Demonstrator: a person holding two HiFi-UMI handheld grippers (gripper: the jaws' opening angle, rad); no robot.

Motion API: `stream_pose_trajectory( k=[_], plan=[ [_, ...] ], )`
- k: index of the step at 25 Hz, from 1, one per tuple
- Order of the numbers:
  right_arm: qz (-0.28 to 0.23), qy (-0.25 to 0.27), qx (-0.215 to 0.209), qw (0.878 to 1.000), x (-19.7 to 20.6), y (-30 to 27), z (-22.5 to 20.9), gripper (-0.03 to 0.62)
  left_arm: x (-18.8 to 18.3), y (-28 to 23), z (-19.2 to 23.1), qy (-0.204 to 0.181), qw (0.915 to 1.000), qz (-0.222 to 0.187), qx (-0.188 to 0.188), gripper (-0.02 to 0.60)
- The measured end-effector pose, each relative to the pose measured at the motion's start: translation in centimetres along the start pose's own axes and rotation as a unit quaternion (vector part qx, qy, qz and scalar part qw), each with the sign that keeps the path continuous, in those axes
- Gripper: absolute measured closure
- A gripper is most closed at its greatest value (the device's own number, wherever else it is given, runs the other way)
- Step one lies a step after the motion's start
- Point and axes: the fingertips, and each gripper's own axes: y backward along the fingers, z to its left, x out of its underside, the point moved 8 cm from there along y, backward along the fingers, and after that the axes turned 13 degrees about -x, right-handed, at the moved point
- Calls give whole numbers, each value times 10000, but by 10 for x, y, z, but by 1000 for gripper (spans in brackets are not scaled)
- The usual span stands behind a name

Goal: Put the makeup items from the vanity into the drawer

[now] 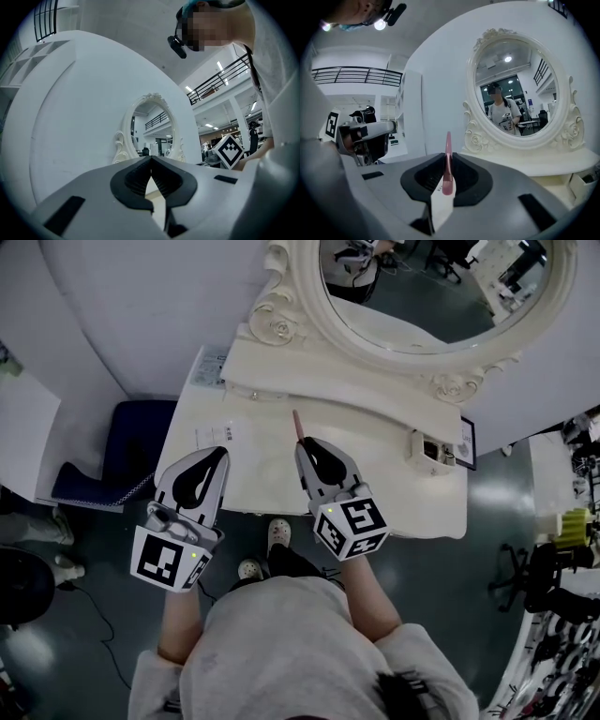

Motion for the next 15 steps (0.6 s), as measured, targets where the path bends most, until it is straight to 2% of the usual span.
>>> stream_pose_trajectory(
  k=[7,15],
  plan=[
    [-260,92,190,9994,-9,27,15,539,-5,6,-12,48,9996,-69,271,566],
    [-427,163,665,9967,-14,66,29,540,-12,11,-28,126,9976,-144,670,566]
  ],
)
